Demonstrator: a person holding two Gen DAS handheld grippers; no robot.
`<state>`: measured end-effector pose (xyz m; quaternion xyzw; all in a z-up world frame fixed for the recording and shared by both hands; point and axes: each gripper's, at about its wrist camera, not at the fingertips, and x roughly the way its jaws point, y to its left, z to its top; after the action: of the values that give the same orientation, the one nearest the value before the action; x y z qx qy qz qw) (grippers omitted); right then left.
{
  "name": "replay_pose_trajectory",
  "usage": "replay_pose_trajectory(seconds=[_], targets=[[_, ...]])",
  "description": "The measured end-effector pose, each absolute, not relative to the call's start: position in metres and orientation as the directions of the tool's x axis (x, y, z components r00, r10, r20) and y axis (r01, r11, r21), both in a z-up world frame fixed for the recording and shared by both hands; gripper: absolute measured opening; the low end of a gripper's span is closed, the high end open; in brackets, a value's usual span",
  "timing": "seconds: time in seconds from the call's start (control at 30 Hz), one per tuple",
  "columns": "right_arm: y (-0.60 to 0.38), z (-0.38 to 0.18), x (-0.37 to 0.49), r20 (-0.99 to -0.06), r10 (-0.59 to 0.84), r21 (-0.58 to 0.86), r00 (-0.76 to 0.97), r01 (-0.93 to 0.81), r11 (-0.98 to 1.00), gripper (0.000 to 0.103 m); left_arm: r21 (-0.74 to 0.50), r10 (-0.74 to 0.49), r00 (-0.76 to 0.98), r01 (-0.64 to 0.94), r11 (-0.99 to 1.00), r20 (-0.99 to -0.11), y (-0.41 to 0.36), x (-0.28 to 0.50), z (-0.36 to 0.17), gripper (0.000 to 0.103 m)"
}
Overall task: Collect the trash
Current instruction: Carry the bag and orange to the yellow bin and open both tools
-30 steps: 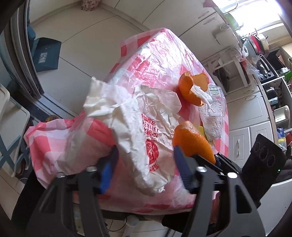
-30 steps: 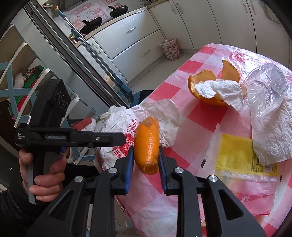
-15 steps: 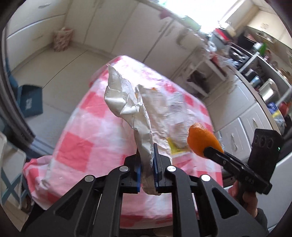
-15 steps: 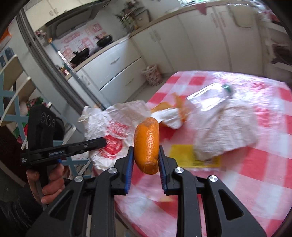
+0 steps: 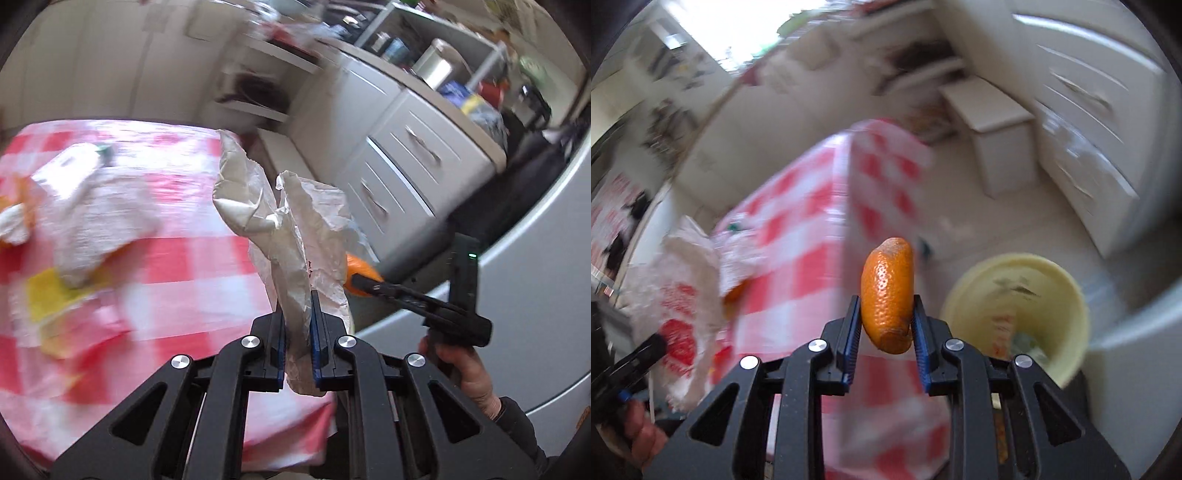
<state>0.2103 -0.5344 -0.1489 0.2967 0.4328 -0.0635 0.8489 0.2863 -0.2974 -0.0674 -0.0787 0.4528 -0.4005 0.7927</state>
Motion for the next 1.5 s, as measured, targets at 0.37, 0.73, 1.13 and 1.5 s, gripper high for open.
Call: replay_pose_trajectory(seconds=[0.37, 0.73, 1.13, 1.5], targets=[[-0.61, -0.184, 0.206, -0.814, 0.098, 0.492, 0.572, 0.591, 0.639, 0.057, -0.411, -0.564, 0.129, 0.557, 0.722, -0.816, -0.458, 0.29, -0.144, 0.01], [-0.623, -0.106, 0.188, -0.6, -0.047, 0.577, 0.799, 0.472, 0.666, 0.071, -0.323, -0.414, 0.048, 0.546, 0.773, -0.909, -0.544, 0.291, -0.195, 0.021], [-0.594, -0.077, 0.202, -0.54, -0.001, 0.61, 0.841, 0.393, 0.688, 0.077, -0.206, -0.443, 0.312, 0.572, 0.794, -0.841, -0.448, 0.276, -0.114, 0.066], [-0.501, -0.074, 0.242, -0.603, 0.121, 0.51, 0.789, 0.264, 0.819, 0.082, -0.112, -0.234, 0.609, 0.232, 0.966, -0.758, -0.203, 0.305, -0.064, 0.081]])
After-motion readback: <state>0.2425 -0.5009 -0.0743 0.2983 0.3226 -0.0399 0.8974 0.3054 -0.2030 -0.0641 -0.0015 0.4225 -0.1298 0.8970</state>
